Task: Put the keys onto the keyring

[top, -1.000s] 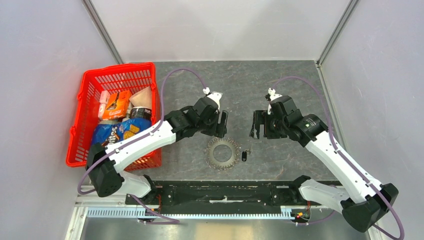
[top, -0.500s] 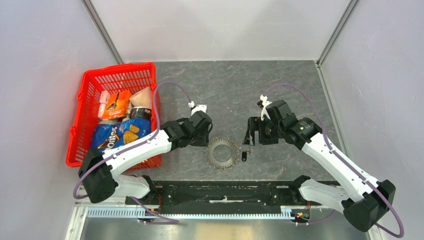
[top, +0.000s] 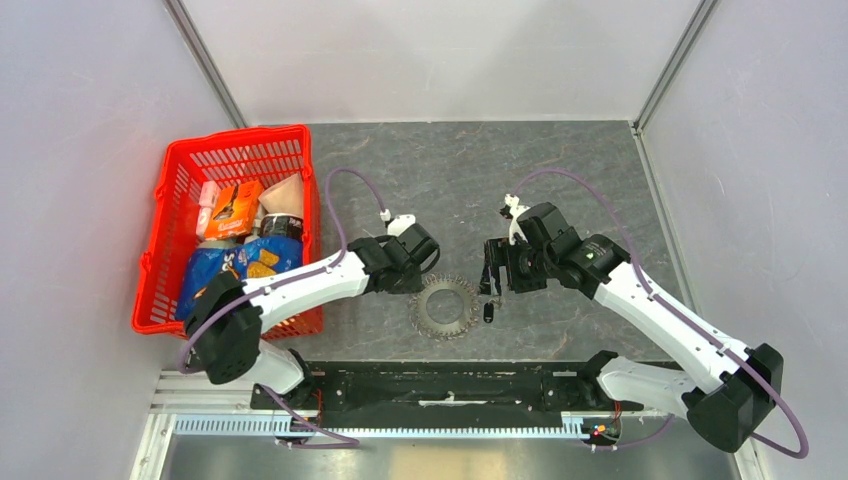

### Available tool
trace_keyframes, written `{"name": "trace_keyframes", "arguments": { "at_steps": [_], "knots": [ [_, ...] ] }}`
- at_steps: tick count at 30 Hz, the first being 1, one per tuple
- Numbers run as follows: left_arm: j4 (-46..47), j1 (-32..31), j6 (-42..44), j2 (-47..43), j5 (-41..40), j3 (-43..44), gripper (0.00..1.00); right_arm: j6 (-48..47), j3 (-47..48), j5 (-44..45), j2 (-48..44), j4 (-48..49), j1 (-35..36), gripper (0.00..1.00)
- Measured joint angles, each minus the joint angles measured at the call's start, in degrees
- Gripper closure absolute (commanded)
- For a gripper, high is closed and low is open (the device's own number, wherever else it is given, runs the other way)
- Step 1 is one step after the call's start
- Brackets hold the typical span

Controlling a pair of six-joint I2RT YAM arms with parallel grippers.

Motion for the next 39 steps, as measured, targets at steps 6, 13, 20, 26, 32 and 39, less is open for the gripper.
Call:
{"name": "trace_keyframes", "arguments": {
  "at_steps": [6, 13, 20, 26, 32, 39],
  "knots": [
    [0.17, 0.00, -2.14, 3.50, 0.09, 1.51, 0.66, -0.15, -0.26, 0.20, -0.02, 0.28, 0.42, 0.16],
    [0.37, 0.15, -3.58, 5.95, 0.15, 2.01, 0.66, -0.17, -1.70, 0.81, -0.02, 0.48, 0.48, 0.16],
    [0.57, 1.33, -4.04, 8.37, 0.57, 2.16, 0.66, -0.17, -1.86, 0.98, -0.02, 0.85, 0.83, 0.16],
    [1.22, 2.43, -4.13, 10.03, 2.05, 2.60, 0.66, -0.17, -2.91, 1.01, 0.00, 1.29, 1.01, 0.16],
    [1.95, 2.75, -4.17, 11.23, 3.10, 2.93, 0.65, -0.57, -3.23, 0.85, 0.00, 1.84, 1.31, 0.16],
    [2.56, 4.31, -4.15, 9.27, 3.61, 2.27, 0.63, -3.21, -3.10, 0.35, 3.34, 4.63, 5.44, 0.18]
  ]
}}
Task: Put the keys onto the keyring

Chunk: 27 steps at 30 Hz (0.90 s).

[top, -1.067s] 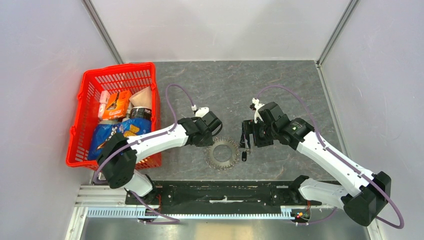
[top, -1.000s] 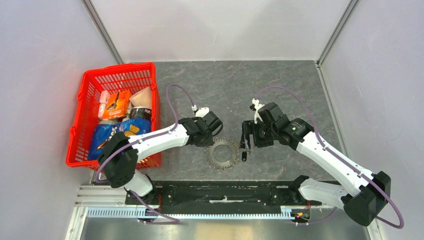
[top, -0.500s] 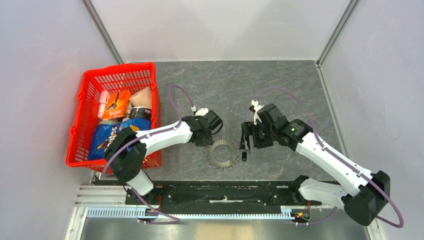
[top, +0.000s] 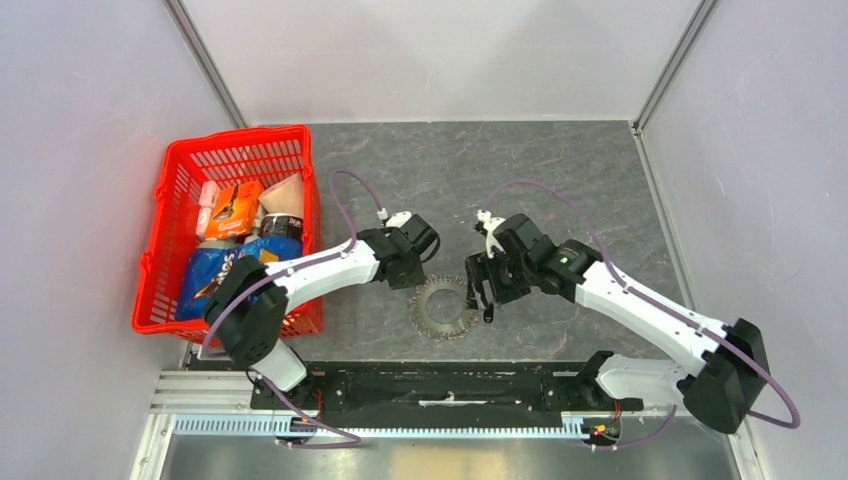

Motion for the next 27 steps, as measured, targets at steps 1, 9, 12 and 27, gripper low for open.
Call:
{"name": "trace_keyframes", "arguments": {
  "at_steps": [1, 9, 12, 27],
  "knots": [
    [0.11, 0.17, 0.09, -0.98, 0.24, -0.33, 0.62, -0.44, 0.07, 0.04, 1.09, 0.66, 0.92, 0.19],
    [0.57, 2.10, 2.56, -12.11, 2.67, -2.16, 0.39, -4.46, 0.17, 2.14, 8.83, 8.09, 6.82, 0.27],
    [-0.46, 3.89, 4.20, -16.44, 2.82, -2.29, 0.34, -6.32, 0.00, 3.87, 9.42, 12.24, 8.37, 0.31],
    [-9.49, 6.36, 17.46, -31.08, 4.48, 1.66, 0.26, -12.79, -3.45, 8.61, 21.03, 35.30, 11.41, 0.45]
  ]
}}
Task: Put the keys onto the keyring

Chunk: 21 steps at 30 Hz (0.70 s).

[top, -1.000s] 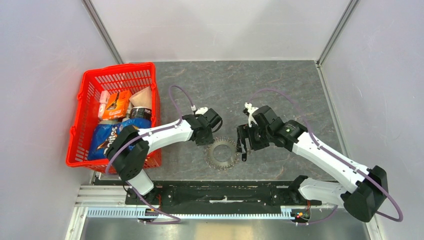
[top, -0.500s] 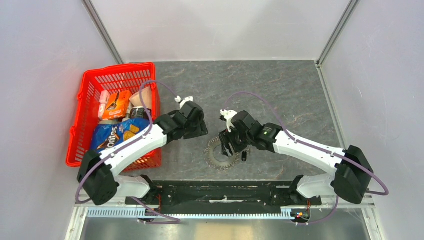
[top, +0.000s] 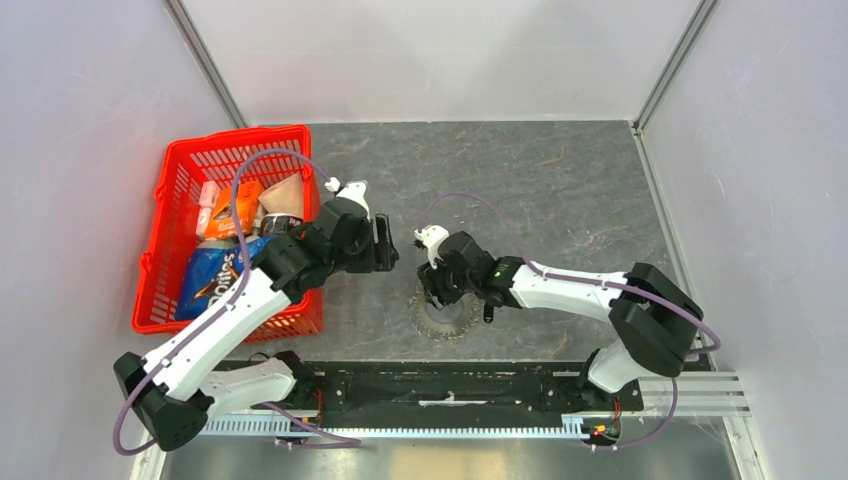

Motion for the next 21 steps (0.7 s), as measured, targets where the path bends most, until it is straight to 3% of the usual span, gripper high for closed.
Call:
{"name": "trace_keyframes", "arguments": {
  "at_steps": [21],
  "knots": [
    [-1.53, 0.11, 8.04, -3.52, 0.04, -0.39, 0.24, -2.25, 0.35, 3.17, 7.34, 8.22, 1.11, 0.52]
  ]
}}
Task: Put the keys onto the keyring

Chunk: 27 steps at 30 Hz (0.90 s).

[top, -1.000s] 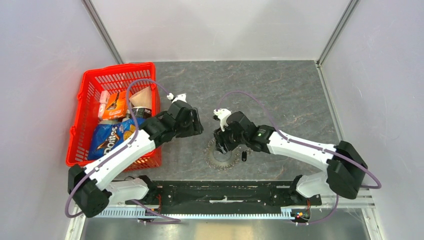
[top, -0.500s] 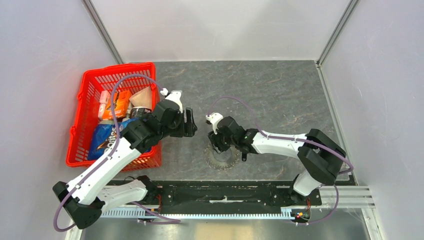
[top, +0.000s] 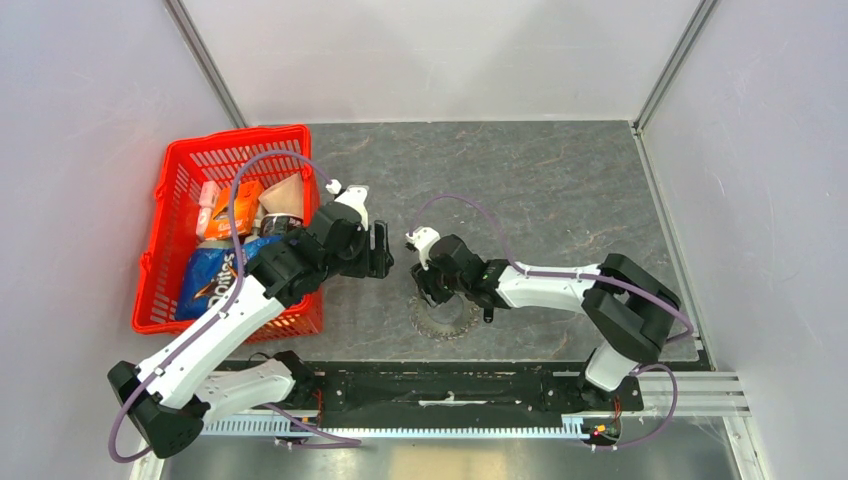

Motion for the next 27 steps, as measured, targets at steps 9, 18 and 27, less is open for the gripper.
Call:
{"name": "trace_keyframes", "arguments": {
  "at_steps": [9, 18, 27],
  "knots": [
    [0.42, 0.26, 0.37, 0.00, 1.11, -0.13, 0.23, 0.04, 0.46, 0.04, 2.05, 1.86, 0.00, 0.56],
    [0.52, 0.35, 0.59, -0.07, 1.29, -0.39, 0.23, 0.04, 1.44, 0.04, 3.19, 2.45, 0.00, 0.62],
    [0.79, 0.63, 0.92, -0.61, 1.40, -0.81, 0.23, 0.07, 2.16, 0.02, 4.26, 2.60, 0.00, 0.66]
  ]
}}
